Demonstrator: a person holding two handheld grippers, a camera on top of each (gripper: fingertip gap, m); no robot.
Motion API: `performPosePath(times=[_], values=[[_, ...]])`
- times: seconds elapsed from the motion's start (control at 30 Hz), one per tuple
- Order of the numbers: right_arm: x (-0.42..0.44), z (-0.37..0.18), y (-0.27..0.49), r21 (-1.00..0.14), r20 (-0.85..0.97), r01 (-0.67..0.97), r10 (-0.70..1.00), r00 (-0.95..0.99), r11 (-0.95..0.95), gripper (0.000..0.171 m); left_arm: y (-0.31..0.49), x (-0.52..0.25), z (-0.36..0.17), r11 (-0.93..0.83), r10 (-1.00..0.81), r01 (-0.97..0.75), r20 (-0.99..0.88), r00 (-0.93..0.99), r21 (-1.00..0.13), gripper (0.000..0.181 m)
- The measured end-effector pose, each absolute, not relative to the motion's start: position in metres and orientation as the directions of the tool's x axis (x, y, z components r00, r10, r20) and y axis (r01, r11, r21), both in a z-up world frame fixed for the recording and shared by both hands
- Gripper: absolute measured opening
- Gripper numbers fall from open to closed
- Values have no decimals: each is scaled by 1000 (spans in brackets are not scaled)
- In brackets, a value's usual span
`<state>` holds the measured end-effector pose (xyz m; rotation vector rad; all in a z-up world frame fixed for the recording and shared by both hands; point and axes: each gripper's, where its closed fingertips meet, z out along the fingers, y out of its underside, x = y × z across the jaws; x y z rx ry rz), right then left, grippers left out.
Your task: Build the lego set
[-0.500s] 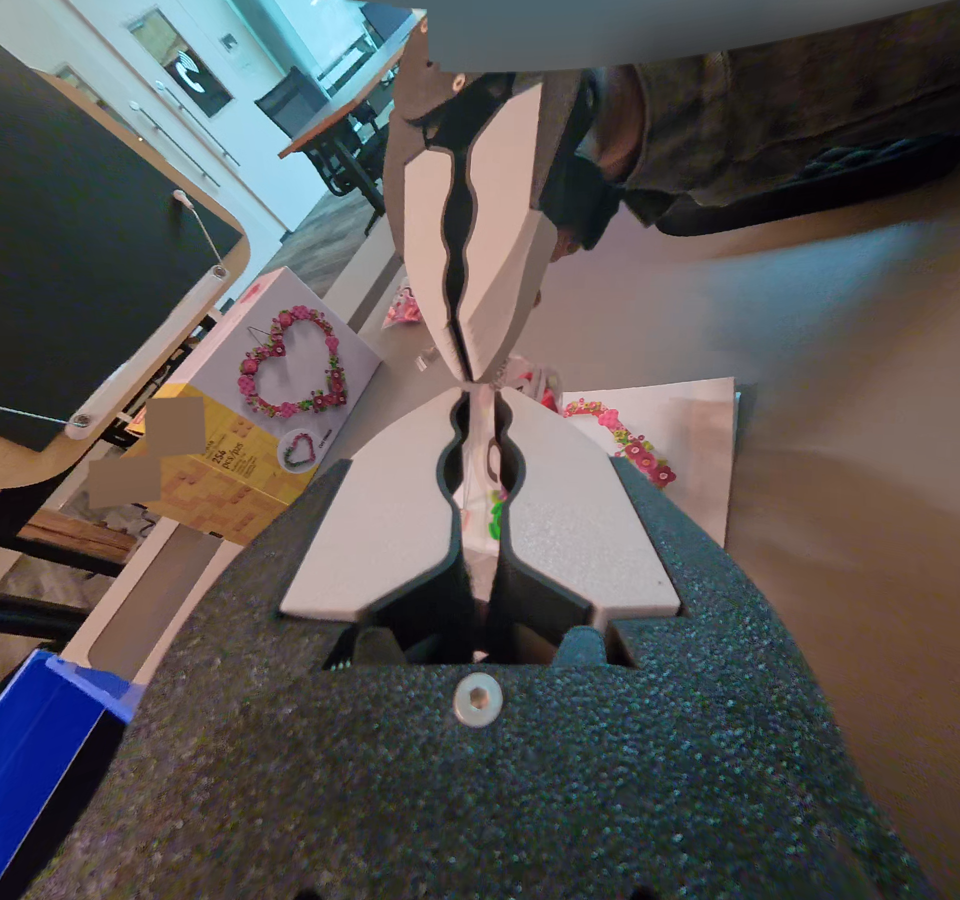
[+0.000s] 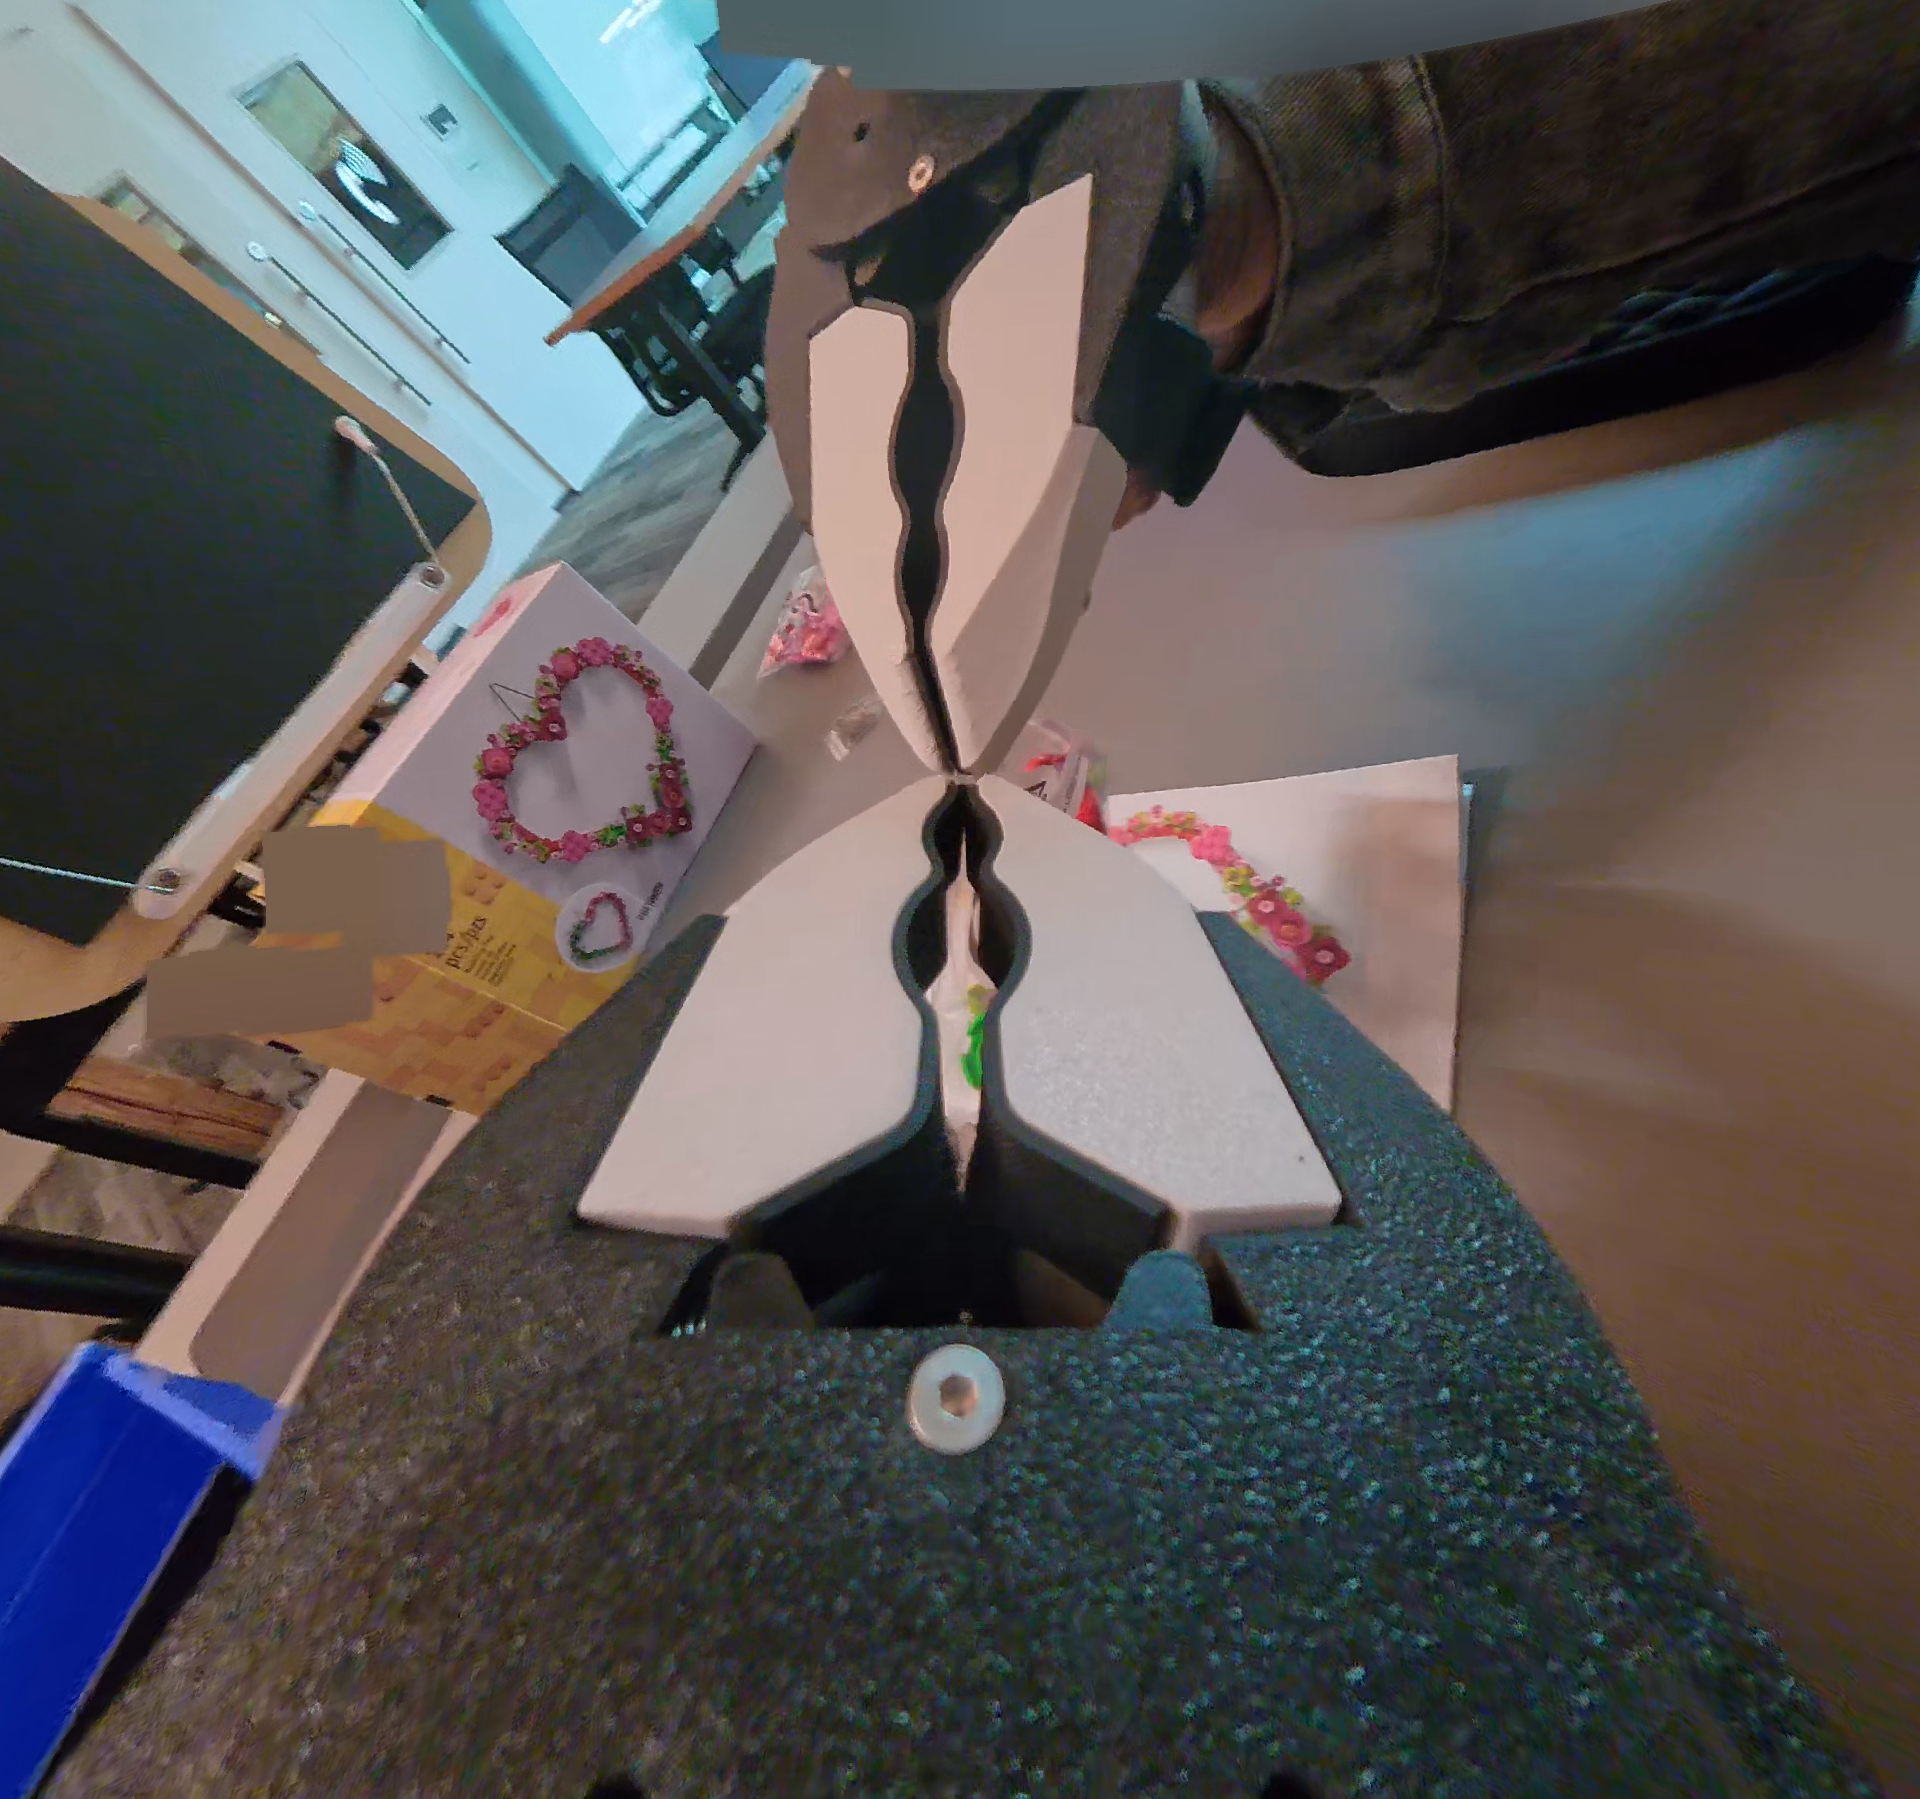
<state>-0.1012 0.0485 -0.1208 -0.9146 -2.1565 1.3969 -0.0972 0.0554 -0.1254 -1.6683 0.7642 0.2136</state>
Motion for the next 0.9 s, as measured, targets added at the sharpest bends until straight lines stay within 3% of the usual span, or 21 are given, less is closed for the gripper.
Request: performPosePath(times=[0.07, 0.2, 0.57, 0.7, 0.77, 0.9], values=[[-101, -116, 51, -929, -94, 325, 736, -670, 178, 0, 56, -99, -120, -26, -299, -646, -611, 733, -762, 0], [-107, -118, 55, -927, -292, 366, 756, -585, -75, 0, 60, -106, -119, -47, -163, -835, -820, 548, -549, 0], [-119, -150, 75, -755, -655, 298, 685, -318, -584, 0, 67, -111, -144, -126, -133, -784, -773, 621, -608, 0], [-110, -168, 93, -777, -624, 293, 743, -242, -557, 0, 67, -101, -173, -183, -171, -736, -717, 676, -651, 0], [-109, -174, 87, -787, -606, 326, 758, -244, -524, 0, 67, -96, -174, -154, -204, -668, -638, 742, -728, 0], [-111, -171, 86, -793, -598, 342, 753, -274, -505, 0, 69, -101, -176, -178, -211, -645, -611, 763, -743, 0]])
